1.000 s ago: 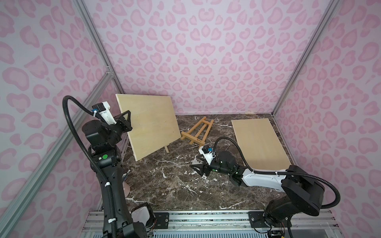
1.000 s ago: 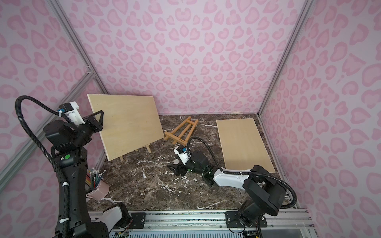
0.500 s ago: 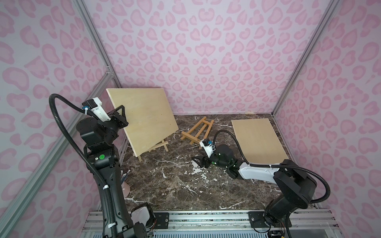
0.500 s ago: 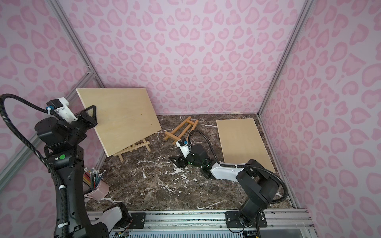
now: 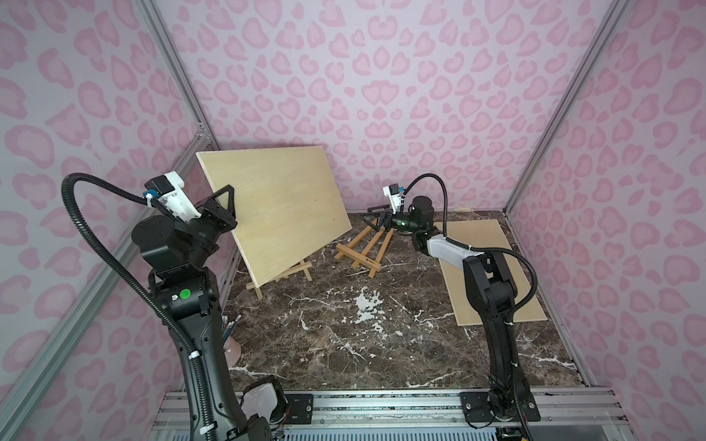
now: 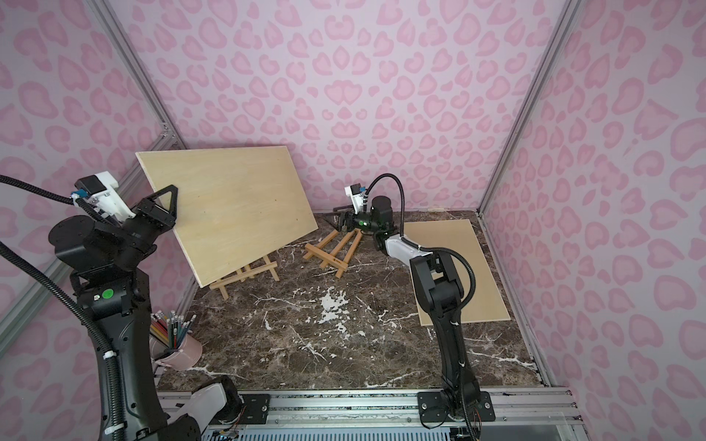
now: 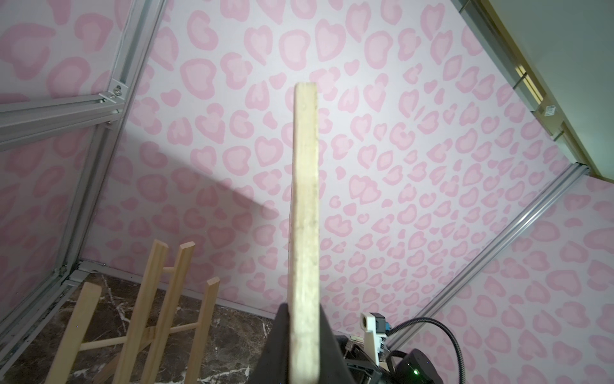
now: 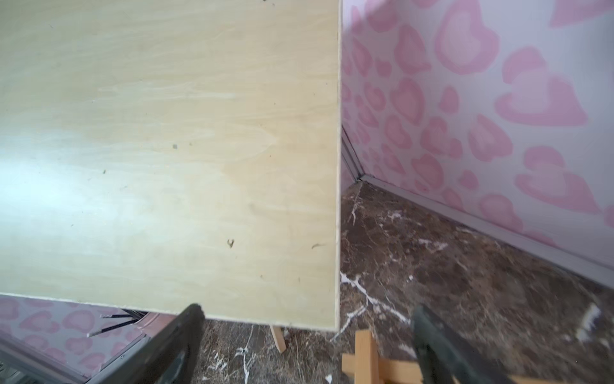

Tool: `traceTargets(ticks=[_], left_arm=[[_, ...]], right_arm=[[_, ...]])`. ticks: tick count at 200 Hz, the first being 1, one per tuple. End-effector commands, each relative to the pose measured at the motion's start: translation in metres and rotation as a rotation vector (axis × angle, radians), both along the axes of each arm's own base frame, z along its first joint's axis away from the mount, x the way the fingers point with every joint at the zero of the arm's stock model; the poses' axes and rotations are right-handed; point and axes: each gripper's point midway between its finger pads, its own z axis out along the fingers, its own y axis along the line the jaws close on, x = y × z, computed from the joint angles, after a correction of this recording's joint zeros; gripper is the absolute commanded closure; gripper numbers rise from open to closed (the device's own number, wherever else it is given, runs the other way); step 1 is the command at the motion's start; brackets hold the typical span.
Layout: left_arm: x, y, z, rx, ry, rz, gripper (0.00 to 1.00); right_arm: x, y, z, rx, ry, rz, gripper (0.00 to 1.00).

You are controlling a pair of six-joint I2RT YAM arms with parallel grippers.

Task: Disassemble the easel
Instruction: Place the drawing board on the drawing board.

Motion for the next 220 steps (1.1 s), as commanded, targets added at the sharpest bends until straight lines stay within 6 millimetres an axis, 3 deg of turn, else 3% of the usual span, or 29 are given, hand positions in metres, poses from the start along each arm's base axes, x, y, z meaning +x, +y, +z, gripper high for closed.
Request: traceTargets(ticks=[1,21,54,74,124,141,155,159,171,213,220], left_arm=[[-0.027,-0.029,0.059,0.029,-0.211,-0.095,0.97],[-0.028,-0.037,0.06,0.011,-0.21,-0.142,0.97],[-0.031,-0.047,0.063,-0.023,-0.216,-0.207,0.97],[-0.03,-0.05,0.066,-0.043,-0.219,-0.24,0.97],[-0.026,-0.059,0.072,-0.08,-0.216,-0.329,0.97],[-0.025,-0.064,0.071,-0.067,-0.208,-0.35,0.97],[-0.019,-0.068,0.061,-0.055,-0.173,-0.361,0.97],[-0.023,-0.071,0.068,-0.037,-0.185,-0.364,0.97],[-0.019,-0.073,0.063,-0.028,-0.167,-0.37,0.97],[0.005,-0.085,0.045,-0.021,-0.108,-0.443,0.97],[0.01,-0.089,0.041,-0.016,-0.093,-0.456,0.97]], right_arm=[[0.0,0.008,0.004,-0.003,0.057,0.142,0.02],[0.008,0.012,0.014,0.015,0.077,0.207,0.02],[0.001,0.003,0.038,0.098,0.117,0.308,0.18],[-0.019,-0.013,0.054,0.179,0.113,0.357,0.28],[-0.093,-0.04,0.089,0.319,0.076,0.544,0.52],[-0.106,-0.037,0.093,0.289,0.095,0.558,0.64],[-0.121,-0.039,0.099,0.274,0.066,0.543,0.65],[-0.124,-0.039,0.099,0.269,0.066,0.532,0.66],[-0.131,-0.045,0.11,0.258,0.033,0.489,0.68],[-0.157,-0.067,0.115,0.185,-0.011,0.369,0.7],[-0.162,-0.071,0.109,0.173,0.003,0.35,0.7]])
